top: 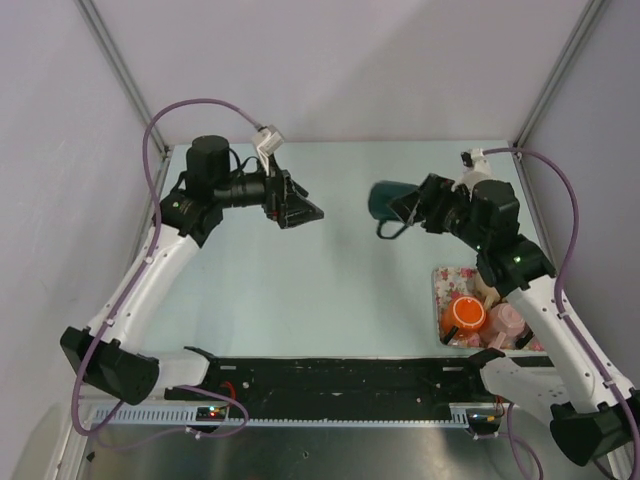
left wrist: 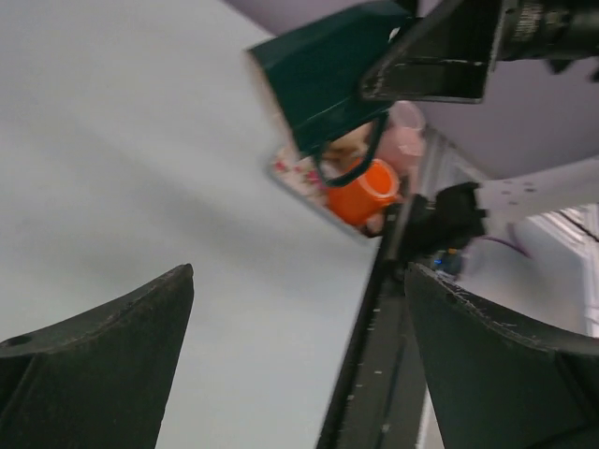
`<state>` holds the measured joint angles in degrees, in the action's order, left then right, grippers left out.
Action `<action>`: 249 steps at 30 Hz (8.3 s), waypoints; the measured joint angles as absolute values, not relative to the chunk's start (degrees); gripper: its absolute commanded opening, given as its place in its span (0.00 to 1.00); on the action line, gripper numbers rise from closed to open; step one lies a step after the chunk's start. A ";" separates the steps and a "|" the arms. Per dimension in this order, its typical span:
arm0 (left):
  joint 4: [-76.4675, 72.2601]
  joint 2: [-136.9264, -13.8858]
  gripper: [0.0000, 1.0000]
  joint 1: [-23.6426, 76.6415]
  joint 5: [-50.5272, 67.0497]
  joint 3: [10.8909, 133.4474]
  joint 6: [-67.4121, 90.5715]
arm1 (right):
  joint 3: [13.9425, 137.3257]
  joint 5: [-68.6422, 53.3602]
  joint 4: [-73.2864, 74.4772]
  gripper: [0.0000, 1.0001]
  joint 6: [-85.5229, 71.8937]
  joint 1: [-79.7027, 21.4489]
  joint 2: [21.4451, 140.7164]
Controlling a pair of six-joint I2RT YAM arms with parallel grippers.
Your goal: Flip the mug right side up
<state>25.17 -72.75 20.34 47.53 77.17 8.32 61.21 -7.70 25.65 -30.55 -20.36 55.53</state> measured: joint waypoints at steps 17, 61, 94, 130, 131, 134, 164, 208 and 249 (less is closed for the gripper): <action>21.34 -76.27 0.68 23.40 55.92 88.84 25.26 | 66.57 -17.63 -1.32 0.00 -41.08 -34.81 61.78; 42.72 -83.40 0.00 5.63 8.34 78.08 -8.64 | 64.66 3.11 23.29 0.99 -29.87 -31.42 67.09; 46.41 -97.27 0.99 -6.59 9.39 82.17 -24.38 | 64.97 23.46 57.04 0.99 -33.43 -20.80 66.26; 48.77 -77.87 1.00 -4.40 16.75 83.07 -21.91 | 46.37 24.38 60.20 0.99 -59.77 -25.54 64.29; 48.84 -77.87 1.00 -4.40 16.80 83.07 -21.91 | 46.37 24.38 60.29 0.99 -59.59 -25.56 64.29; 49.06 -77.87 1.00 -4.40 16.93 83.07 -21.91 | 46.37 24.56 61.82 0.97 -60.55 -26.46 64.29; 51.00 -76.93 1.00 -4.40 20.97 83.09 -21.89 | 42.63 31.11 58.83 0.00 -68.97 -33.17 68.88; 50.26 -85.52 0.30 16.86 61.60 113.32 12.53 | 67.24 -7.25 -8.29 0.00 -54.30 -48.93 70.19; 52.82 -129.01 0.00 6.68 0.49 121.38 -21.93 | 69.47 16.05 37.89 0.99 -38.70 -45.15 71.77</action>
<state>52.82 -129.01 6.68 0.49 121.38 -21.93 69.47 16.05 37.89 -38.70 -45.15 71.77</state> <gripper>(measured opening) 0.130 0.993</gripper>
